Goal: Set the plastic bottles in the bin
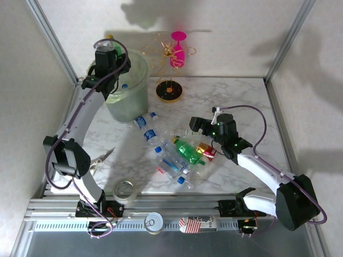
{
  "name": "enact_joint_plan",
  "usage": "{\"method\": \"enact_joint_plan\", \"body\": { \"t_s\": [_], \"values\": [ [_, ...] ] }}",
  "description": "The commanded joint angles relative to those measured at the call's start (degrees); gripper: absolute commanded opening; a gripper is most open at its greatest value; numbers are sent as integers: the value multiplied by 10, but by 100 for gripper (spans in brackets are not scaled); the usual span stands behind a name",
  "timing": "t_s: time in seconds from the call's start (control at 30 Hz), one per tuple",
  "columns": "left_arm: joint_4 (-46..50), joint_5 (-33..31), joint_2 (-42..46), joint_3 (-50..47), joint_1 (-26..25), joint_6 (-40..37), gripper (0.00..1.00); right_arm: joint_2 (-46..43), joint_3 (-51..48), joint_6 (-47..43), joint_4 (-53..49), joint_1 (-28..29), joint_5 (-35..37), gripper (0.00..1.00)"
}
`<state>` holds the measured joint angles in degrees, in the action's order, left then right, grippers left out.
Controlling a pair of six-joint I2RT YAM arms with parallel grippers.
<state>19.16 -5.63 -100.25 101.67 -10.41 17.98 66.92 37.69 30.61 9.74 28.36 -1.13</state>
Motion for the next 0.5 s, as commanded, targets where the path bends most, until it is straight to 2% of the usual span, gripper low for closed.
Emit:
{"method": "enact_joint_plan", "body": {
  "t_s": [0.0,0.17,0.23,0.37,0.47],
  "values": [
    [37,18,-14,5,8,-4,38,-11,-6,-14,-6,-3,14,99],
    [52,2,-30,-5,10,-5,42,-6,-3,-15,-15,-3,23,99],
    [55,0,-31,-5,10,-2,51,-6,-4,-14,-18,-3,27,99],
    [58,-4,-21,-3,9,4,80,-1,-1,-8,-28,-4,44,99],
    [55,0,-2,-3,8,9,93,9,2,-3,-35,-7,53,99]
  ]
}}
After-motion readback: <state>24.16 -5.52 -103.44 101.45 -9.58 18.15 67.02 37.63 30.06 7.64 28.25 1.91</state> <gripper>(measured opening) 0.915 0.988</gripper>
